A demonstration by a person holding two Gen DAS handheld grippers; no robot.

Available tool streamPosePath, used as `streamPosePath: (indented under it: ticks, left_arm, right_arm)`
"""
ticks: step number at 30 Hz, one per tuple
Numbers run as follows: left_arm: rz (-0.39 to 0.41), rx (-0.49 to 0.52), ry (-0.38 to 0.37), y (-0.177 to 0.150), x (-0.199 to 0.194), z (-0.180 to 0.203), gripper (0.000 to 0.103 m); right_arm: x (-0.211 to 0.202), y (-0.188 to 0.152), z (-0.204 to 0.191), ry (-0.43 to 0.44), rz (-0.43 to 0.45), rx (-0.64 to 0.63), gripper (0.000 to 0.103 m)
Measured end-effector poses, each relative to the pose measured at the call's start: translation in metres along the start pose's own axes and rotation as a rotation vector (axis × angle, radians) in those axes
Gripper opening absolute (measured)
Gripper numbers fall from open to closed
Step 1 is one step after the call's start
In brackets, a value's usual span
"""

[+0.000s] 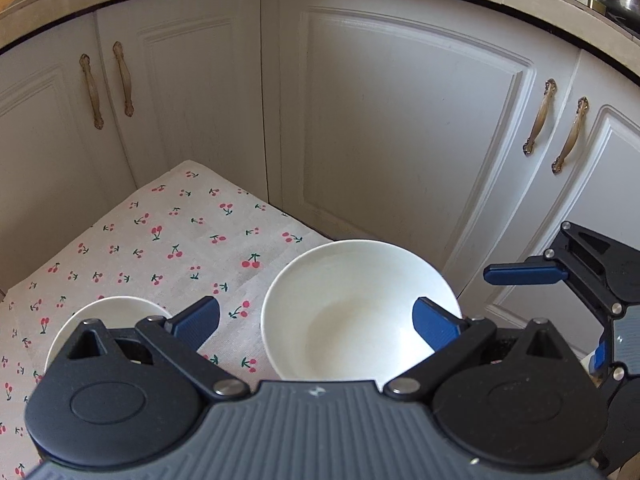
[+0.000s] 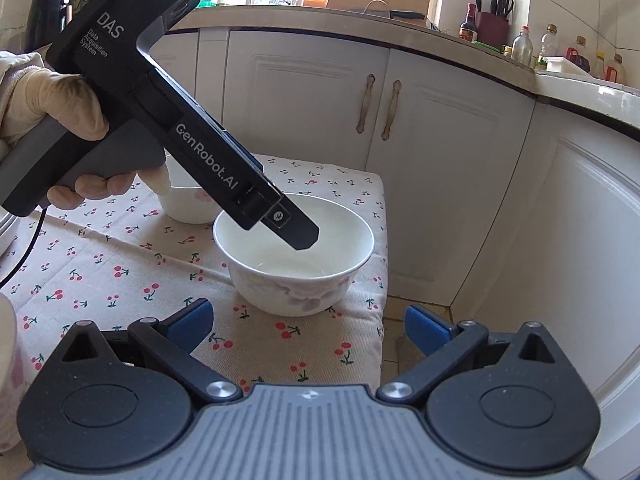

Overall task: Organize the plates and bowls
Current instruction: 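Move the left gripper to another white bowl and grasp its rim, then lift the second white bowl with the left gripper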

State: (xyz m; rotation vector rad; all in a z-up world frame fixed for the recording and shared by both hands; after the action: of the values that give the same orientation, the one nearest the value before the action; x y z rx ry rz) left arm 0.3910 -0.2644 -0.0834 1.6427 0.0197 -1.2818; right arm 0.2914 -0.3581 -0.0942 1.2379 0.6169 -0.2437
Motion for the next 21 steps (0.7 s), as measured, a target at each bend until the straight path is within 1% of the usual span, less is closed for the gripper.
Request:
streamPosePath:
  ticks: [4, 9, 10, 12, 14, 17, 21]
  left_arm:
    - [-0.019, -0.007, -0.019, 0.001, 0.009, 0.001, 0.098]
    - [-0.048, -0.024, -0.042, 0.002, 0.021, 0.002, 0.088]
    - [-0.050, -0.026, -0.043, 0.003, 0.022, 0.001, 0.085]
    - [-0.054, -0.034, -0.048, 0.002, 0.024, 0.000, 0.083]
    - [-0.061, -0.042, -0.056, 0.002, 0.026, -0.001, 0.079]
    - [-0.068, -0.043, -0.066, 0.001, 0.027, -0.001, 0.076]
    - [-0.073, -0.040, -0.079, 0.000, 0.028, -0.001, 0.073]
  right_arm:
    - [0.011, 0.005, 0.000, 0.024, 0.012, -0.010, 0.103]
    - [0.023, 0.010, -0.004, 0.046, 0.017, -0.032, 0.102]
    - [0.025, 0.011, -0.004, 0.046, 0.017, -0.033, 0.100]
    - [0.029, 0.011, -0.004, 0.060, 0.012, -0.028, 0.098]
    - [0.031, 0.012, -0.004, 0.067, 0.009, -0.019, 0.094]
    - [0.033, 0.013, -0.003, 0.068, 0.008, -0.013, 0.089]
    - [0.033, 0.014, -0.002, 0.075, 0.010, 0.004, 0.088]
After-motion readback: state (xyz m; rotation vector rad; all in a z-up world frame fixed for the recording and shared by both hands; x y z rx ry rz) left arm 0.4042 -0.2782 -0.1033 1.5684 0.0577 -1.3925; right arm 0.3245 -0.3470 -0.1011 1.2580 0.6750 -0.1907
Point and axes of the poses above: each gripper's, at about its wrist camera, not at the fingertips, and x roughly the way its jaws point, z to its right, y to its top, the point moved 4 cm from there along x, roughly the way its jaws point, and after that the axes turned 4 degrees about -x, right-handed, at the moved point
